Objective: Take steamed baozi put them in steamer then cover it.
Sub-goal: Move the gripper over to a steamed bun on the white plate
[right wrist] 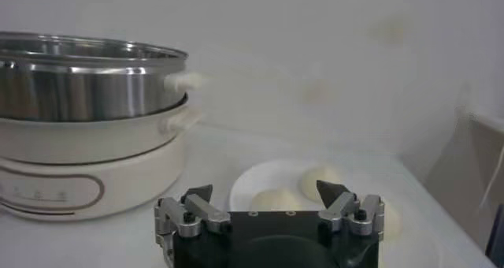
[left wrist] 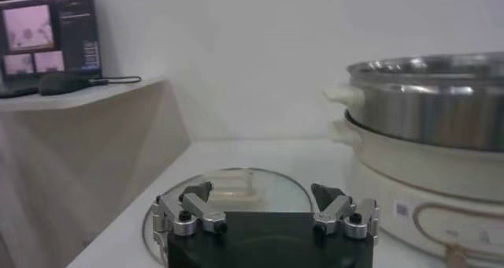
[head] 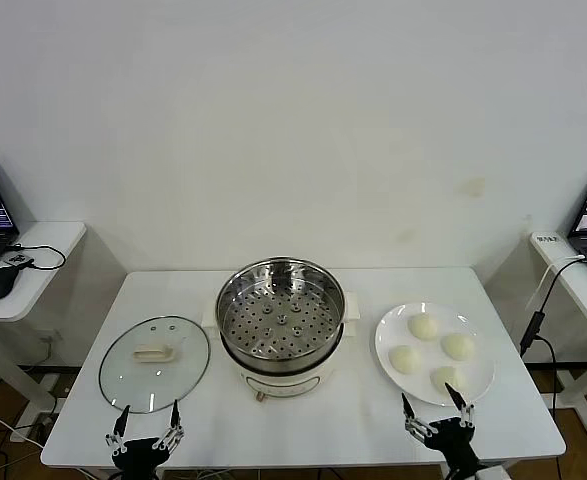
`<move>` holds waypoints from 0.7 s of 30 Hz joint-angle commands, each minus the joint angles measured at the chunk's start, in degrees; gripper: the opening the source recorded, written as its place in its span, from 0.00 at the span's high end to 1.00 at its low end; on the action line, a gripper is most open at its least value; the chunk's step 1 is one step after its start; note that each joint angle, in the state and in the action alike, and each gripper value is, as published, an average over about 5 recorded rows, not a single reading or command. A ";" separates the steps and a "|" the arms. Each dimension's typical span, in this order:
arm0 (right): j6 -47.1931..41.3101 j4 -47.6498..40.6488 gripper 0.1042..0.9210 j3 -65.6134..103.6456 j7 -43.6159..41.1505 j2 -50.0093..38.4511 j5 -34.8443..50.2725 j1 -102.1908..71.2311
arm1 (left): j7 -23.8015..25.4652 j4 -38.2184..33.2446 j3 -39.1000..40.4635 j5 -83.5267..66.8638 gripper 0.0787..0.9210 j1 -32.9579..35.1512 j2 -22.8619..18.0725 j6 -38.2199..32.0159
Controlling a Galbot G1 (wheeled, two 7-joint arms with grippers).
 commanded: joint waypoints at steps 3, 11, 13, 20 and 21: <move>-1.35 -1.64 0.12 3.75 -2.35 -8.12 -15.67 8.14 | 1.71 -1.22 0.24 6.70 0.12 -0.28 -0.03 4.85; -2.91 -11.85 0.12 2.34 -12.73 -22.41 -26.21 22.74 | 6.39 -1.47 -1.49 10.26 0.12 -2.53 0.05 5.38; -3.42 -14.73 0.12 0.35 -16.58 -26.16 -27.04 26.74 | 6.69 -1.66 -2.02 10.07 0.12 -3.24 -0.08 5.80; -0.90 -25.64 0.12 -13.34 -28.25 -40.35 -25.11 43.96 | 7.48 -1.34 -2.88 10.16 0.12 -3.66 0.26 6.36; -0.06 -27.24 0.12 -15.74 -29.82 -41.74 -24.50 46.72 | 7.53 -1.27 -3.00 10.18 0.12 -3.64 0.27 6.38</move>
